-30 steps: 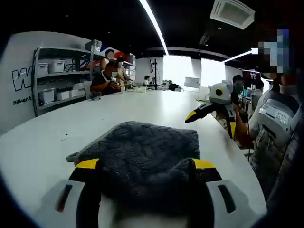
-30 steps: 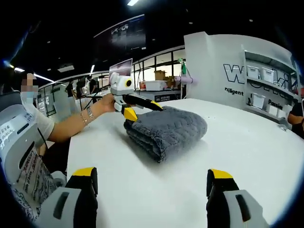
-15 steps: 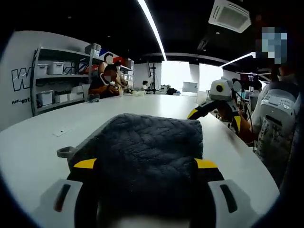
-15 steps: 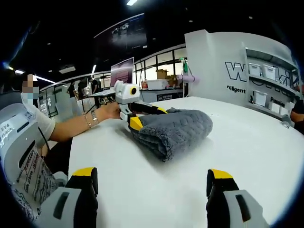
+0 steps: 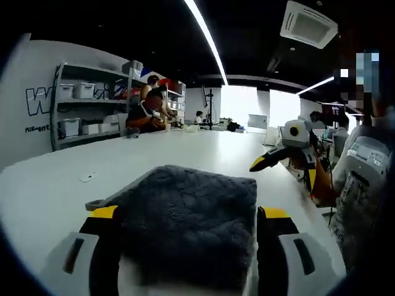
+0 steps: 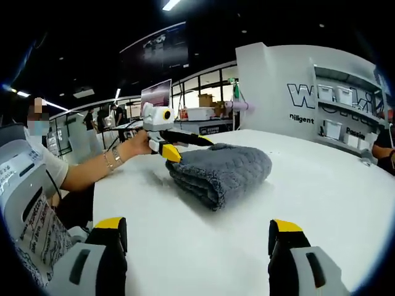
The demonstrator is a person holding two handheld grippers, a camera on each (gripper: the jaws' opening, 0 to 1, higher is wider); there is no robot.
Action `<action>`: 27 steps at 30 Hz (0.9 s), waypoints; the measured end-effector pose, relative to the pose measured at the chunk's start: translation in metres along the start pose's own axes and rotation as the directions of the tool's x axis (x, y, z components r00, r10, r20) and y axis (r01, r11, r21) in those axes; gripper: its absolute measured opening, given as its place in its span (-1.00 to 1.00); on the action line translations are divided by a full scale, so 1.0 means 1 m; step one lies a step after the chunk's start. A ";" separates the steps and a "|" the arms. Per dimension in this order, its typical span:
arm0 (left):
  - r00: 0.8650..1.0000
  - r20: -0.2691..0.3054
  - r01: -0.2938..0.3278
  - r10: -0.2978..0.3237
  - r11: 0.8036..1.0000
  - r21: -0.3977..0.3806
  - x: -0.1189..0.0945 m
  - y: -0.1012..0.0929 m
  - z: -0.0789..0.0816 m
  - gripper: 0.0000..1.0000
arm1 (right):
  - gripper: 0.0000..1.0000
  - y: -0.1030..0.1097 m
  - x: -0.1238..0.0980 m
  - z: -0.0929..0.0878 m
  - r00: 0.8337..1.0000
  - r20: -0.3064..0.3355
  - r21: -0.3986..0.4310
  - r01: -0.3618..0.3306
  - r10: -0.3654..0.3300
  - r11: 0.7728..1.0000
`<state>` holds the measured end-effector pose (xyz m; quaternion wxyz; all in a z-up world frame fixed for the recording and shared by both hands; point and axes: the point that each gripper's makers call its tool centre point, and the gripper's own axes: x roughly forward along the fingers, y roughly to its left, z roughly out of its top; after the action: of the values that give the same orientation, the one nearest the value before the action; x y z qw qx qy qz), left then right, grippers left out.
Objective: Fold the towel on the table until its edges align and the towel forms a compact rectangular stack.
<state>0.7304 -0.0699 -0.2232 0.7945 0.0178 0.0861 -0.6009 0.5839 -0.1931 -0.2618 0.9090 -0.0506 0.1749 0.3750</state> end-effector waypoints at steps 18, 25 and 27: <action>0.924 -0.131 -0.373 0.360 0.923 -0.093 -0.077 -0.052 -0.045 0.99 | 0.99 0.007 -0.006 0.005 0.997 0.002 -0.049 0.071 -0.071 0.996; 0.874 -0.172 -0.472 0.455 0.878 -0.076 -0.093 -0.067 -0.068 0.99 | 0.99 0.009 -0.003 -0.007 0.995 -0.022 -0.091 0.092 -0.095 0.992; 0.871 -0.160 -0.481 0.465 0.873 -0.083 -0.095 -0.071 -0.069 0.99 | 0.99 0.008 -0.003 -0.005 0.995 -0.012 -0.086 0.099 -0.100 0.991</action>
<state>0.6296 0.0096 -0.2705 0.9093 0.0311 0.1687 -0.3791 0.5753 -0.1907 -0.2651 0.9221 -0.1013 0.1633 0.3359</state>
